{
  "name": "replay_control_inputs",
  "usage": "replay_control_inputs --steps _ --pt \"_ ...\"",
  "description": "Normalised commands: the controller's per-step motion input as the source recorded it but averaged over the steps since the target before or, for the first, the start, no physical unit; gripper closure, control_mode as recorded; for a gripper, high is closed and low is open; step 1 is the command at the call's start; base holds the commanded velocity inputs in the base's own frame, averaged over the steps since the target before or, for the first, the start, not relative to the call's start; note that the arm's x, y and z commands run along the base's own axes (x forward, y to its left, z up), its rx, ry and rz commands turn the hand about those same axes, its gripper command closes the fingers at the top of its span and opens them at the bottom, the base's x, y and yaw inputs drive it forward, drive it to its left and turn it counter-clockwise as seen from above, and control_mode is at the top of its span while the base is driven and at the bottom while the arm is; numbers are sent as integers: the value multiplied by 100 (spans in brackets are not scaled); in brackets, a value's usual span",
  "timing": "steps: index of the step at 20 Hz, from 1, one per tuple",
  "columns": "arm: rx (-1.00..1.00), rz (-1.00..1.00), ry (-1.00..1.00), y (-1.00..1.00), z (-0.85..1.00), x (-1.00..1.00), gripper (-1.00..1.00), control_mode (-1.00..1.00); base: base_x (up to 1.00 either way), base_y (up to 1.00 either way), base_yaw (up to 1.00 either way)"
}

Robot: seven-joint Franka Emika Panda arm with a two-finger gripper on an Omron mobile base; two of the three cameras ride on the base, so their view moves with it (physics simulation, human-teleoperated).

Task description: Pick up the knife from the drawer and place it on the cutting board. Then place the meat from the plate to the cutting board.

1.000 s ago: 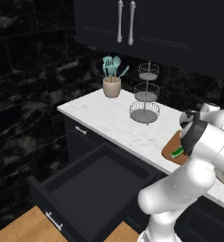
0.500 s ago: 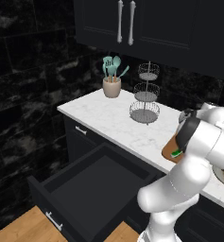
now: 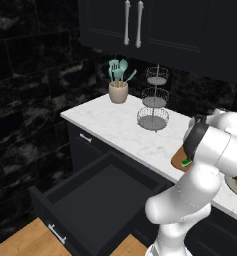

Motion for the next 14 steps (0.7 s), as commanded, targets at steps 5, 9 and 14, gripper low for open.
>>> replay_control_inputs --steps 5,9,14 --pt "-4 10 -7 42 3 -13 -100 -100 0 0 0" --pt "-11 22 -8 99 12 0 -100 -100 0 0 0" --pt "-12 21 -11 100 21 -4 -100 -100 0 0 0"
